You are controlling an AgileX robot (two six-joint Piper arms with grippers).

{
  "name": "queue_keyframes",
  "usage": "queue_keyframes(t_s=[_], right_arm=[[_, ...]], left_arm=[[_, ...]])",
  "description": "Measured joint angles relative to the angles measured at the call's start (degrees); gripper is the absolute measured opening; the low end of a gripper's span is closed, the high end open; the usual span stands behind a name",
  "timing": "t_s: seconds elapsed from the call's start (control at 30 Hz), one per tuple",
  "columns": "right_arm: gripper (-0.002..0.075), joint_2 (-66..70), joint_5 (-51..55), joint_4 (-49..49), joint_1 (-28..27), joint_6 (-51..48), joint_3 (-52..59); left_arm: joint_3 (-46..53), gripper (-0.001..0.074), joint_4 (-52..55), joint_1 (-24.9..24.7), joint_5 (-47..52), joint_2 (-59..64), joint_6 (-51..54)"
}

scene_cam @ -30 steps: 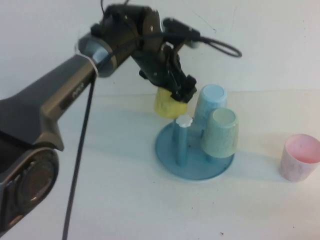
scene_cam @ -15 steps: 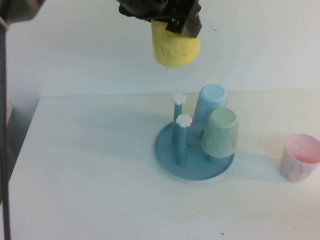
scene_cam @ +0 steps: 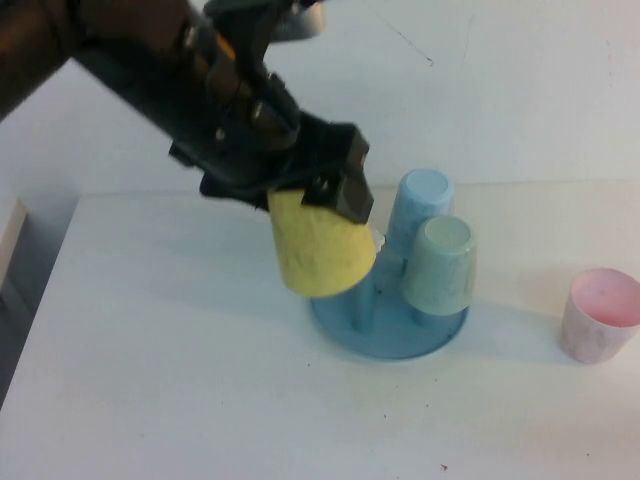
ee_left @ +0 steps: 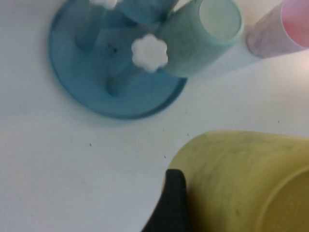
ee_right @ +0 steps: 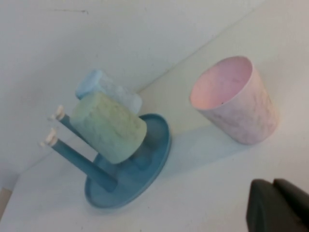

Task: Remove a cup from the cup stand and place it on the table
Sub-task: Hand over the cup

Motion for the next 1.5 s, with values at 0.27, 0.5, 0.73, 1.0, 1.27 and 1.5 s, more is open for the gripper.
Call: queue_keyframes(t_s=[0.27,0.5,0.73,1.0,1.27,1.5], right_arm=[[-0.0002,0.0,4.19,14.43,0.0,-16.57,0.0],[-0.0002,0.0,2.21,38.59,0.0,-44.54,0.0],[-0.0002,0.0,5.95,65.85,0.0,-74.66,0.0],[0.0013,3.45,10.07,78.75,0.0,-97.93,0.0],[0.0274,21.38,15.33,79.05,0.0,-113.19,-4.99],[0.0387,42.56,26.12,79.05,0.0,-124.78,-16.07]], left_arm=[[35.87,0.0582,-17.7,0.33,-17.36,-19.71,7.1],[47.25,0.0582,-33.15,0.33,-26.89,-25.91,9.06],[47.98,0.0582,-40.5,0.53,-29.82,-26.05,11.09],[48.07,0.0582,-59.64,7.05,-27.99,-23.35,21.95],[47.84,0.0582,-73.83,12.31,-13.51,-11.66,31.8],[46.26,0.0582,-73.97,12.3,-9.45,-4.83,31.69]])
